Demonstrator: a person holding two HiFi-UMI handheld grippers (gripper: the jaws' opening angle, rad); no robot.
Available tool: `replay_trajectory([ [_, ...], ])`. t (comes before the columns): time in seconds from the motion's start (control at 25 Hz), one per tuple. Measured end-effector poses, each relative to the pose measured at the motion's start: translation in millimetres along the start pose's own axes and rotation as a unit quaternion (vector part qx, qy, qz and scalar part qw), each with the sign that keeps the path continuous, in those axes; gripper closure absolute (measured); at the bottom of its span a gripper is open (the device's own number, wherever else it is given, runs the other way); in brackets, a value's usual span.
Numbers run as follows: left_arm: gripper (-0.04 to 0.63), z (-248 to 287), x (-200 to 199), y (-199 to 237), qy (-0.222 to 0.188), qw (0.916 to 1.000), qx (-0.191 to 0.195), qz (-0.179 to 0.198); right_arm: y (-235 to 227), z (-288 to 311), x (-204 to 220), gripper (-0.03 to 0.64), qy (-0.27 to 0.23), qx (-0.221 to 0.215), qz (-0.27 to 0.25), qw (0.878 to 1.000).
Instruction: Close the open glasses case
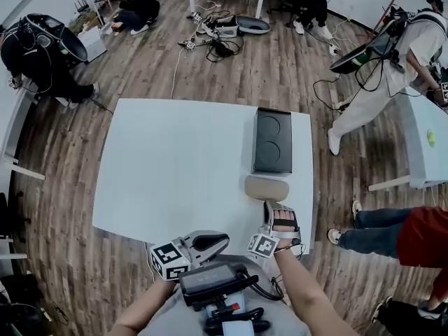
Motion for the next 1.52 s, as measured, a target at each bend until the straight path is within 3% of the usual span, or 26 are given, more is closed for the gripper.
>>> replay_trajectory([
  [0.64,0.566,-17.8,-5.6,-2.8,0.009,0.9998,-0.009,-0.018,-3.6,10.4,1.4,0.578,0.016,0.016,0.020,1.000],
  [0.8,0.566,-23.4,-0.8,4.8,0.004,1.0000,-0.003,-0.004,-9.3,8.0,0.4,0.577,0.018,0.020,0.021,0.999],
  [1.04,0.566,-18.6,-10.8,-0.2,-0.004,1.0000,0.005,-0.006,-19.2,-15.1,3.0,0.575,-0.013,0.048,0.061,0.997],
  [1.16,0.566,-19.9,-13.2,4.7,-0.013,0.9999,0.003,0.004,-39.9,-40.4,9.3,0.575,-0.048,0.064,0.166,0.983],
  [1.32,0.566,-17.8,-29.0,6.7,-0.021,0.9997,-0.006,0.009,-74.1,-73.0,31.7,0.575,-0.075,0.064,0.318,0.943],
  [1.52,0.566,-14.6,-31.9,8.8,-0.035,0.9988,0.000,0.033,-85.6,-106.5,43.5,0.575,-0.104,0.029,0.411,0.905],
])
Point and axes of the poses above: the fingertips, and each gripper's own axes: z forward along the fingers, y to its left, x out of its underside, the point moved 7 cm from there along -z, backward along the fingers, and after that the axes turned 4 degrees about z, right-handed, at the moved point
